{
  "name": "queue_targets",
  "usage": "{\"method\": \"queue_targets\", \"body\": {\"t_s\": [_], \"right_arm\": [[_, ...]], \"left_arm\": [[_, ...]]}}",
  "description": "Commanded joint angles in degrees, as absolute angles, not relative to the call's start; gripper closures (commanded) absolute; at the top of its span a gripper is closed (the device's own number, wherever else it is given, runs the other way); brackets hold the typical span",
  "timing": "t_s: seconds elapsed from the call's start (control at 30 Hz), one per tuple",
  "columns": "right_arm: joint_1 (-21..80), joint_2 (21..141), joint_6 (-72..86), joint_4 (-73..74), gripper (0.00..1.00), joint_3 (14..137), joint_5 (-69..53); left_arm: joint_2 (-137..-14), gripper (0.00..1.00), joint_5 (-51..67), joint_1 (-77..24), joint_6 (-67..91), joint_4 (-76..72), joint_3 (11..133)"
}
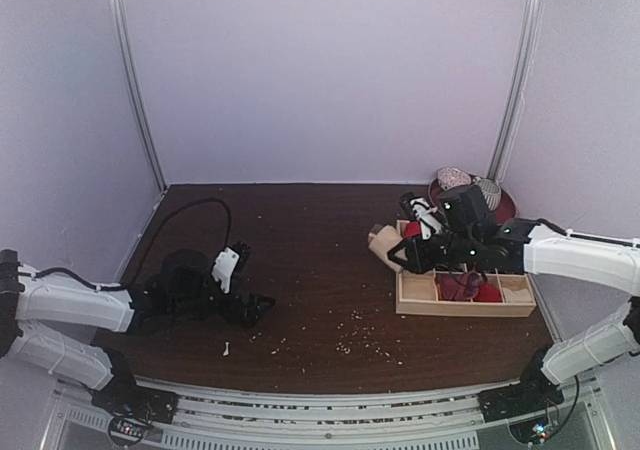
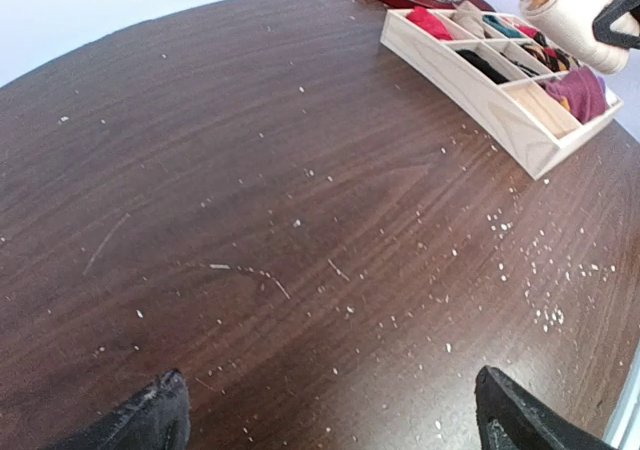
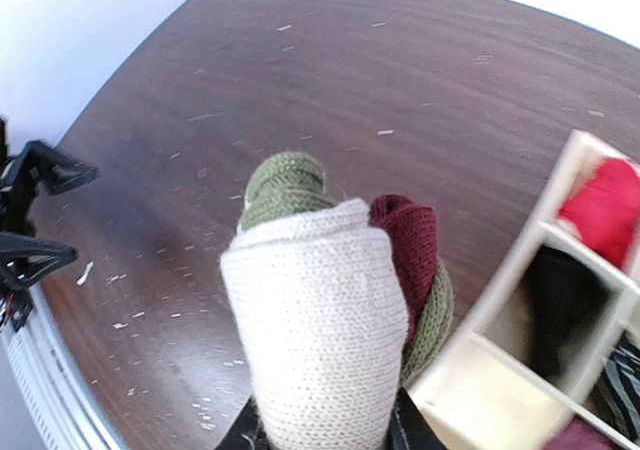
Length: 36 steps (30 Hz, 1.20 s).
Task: Roll the socks
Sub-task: Place the sock in the storage box.
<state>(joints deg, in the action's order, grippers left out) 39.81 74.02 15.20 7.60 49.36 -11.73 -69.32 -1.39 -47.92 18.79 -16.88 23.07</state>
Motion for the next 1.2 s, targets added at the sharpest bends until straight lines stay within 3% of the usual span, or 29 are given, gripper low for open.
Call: {"method": "queue_targets", "body": {"t_s": [0.0, 0.33, 1.17], "right_arm": [[36.18, 69.46, 15.91, 19.24, 1.0, 48.62, -5.22], [35.22, 69.73, 18.98, 18.73, 1.0, 43.84, 0.75], [34.93, 84.5, 13.83, 21.32, 1.0, 45.46, 3.92]], "left_arm": [[-71.46, 0.02, -3.11, -47.46, 19.9, -18.86, 27.01], [-73.76, 0.02, 3.13, -47.49, 18.95, -21.78, 27.52], [-72.54, 0.02, 4.62, -47.47, 18.46, -24.26, 24.23]]}}
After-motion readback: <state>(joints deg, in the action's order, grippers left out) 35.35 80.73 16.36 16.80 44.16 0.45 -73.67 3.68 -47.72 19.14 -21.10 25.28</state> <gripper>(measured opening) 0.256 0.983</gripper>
